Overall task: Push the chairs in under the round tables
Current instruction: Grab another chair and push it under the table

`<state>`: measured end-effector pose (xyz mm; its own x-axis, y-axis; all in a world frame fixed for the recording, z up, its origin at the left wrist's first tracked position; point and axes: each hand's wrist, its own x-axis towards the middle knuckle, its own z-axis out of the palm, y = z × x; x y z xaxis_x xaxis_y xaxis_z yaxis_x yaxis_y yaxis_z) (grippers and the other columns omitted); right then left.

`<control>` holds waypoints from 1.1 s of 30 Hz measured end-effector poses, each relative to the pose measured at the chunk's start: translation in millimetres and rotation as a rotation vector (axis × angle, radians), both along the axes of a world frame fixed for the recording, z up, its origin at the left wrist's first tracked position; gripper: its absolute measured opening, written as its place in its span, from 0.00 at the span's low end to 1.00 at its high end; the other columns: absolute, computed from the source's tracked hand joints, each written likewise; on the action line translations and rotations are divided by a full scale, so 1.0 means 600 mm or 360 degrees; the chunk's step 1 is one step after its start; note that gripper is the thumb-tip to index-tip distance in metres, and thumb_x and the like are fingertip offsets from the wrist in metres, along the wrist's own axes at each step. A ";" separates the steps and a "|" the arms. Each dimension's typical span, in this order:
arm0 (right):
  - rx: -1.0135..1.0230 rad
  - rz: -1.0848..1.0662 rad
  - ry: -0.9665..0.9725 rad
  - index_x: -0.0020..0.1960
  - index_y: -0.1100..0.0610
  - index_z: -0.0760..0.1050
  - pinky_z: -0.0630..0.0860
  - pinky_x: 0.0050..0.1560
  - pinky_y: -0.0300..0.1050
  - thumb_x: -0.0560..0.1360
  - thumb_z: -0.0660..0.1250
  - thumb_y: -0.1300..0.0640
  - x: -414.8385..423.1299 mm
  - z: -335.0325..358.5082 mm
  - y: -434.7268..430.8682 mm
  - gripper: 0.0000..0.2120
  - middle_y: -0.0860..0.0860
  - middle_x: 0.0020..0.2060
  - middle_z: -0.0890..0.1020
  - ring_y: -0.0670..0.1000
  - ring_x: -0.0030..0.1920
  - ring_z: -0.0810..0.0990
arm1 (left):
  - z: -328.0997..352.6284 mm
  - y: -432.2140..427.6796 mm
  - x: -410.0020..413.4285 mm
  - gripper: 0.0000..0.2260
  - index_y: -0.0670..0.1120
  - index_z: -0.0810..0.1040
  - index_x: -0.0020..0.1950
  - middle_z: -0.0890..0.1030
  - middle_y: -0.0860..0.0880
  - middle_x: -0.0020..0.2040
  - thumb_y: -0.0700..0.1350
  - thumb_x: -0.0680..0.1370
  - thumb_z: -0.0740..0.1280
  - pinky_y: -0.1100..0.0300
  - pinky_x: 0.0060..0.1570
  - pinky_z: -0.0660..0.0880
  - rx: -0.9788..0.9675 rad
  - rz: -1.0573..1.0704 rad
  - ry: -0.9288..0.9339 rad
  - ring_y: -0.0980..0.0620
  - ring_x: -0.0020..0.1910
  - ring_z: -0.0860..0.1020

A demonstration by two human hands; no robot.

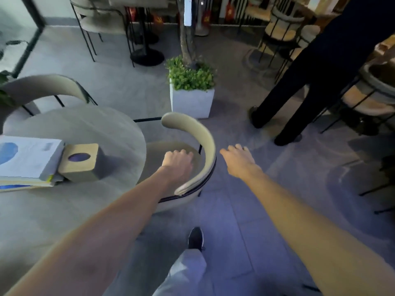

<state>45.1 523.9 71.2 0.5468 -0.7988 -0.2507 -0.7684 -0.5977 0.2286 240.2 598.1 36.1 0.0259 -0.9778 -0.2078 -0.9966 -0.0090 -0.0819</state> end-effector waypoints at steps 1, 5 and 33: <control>0.0000 0.0044 0.0011 0.67 0.56 0.71 0.69 0.60 0.53 0.75 0.64 0.66 0.003 -0.006 -0.031 0.21 0.55 0.60 0.76 0.59 0.62 0.71 | -0.013 -0.025 0.000 0.14 0.47 0.72 0.64 0.77 0.45 0.59 0.51 0.82 0.55 0.51 0.44 0.67 -0.0005 0.0047 0.0022 0.42 0.56 0.78; 0.0043 0.0239 0.0050 0.67 0.56 0.72 0.69 0.59 0.53 0.74 0.64 0.67 0.024 -0.014 -0.152 0.22 0.56 0.60 0.76 0.59 0.62 0.72 | -0.043 -0.123 -0.003 0.13 0.48 0.73 0.62 0.78 0.45 0.59 0.48 0.82 0.55 0.52 0.45 0.67 0.0052 0.0257 0.0117 0.42 0.56 0.79; 0.0254 0.2071 0.0349 0.73 0.52 0.66 0.69 0.64 0.56 0.75 0.68 0.44 0.221 -0.134 -0.521 0.30 0.55 0.66 0.74 0.60 0.68 0.71 | -0.131 -0.276 -0.148 0.24 0.49 0.74 0.64 0.78 0.45 0.59 0.64 0.80 0.52 0.50 0.46 0.71 0.0061 0.1961 0.0167 0.42 0.57 0.77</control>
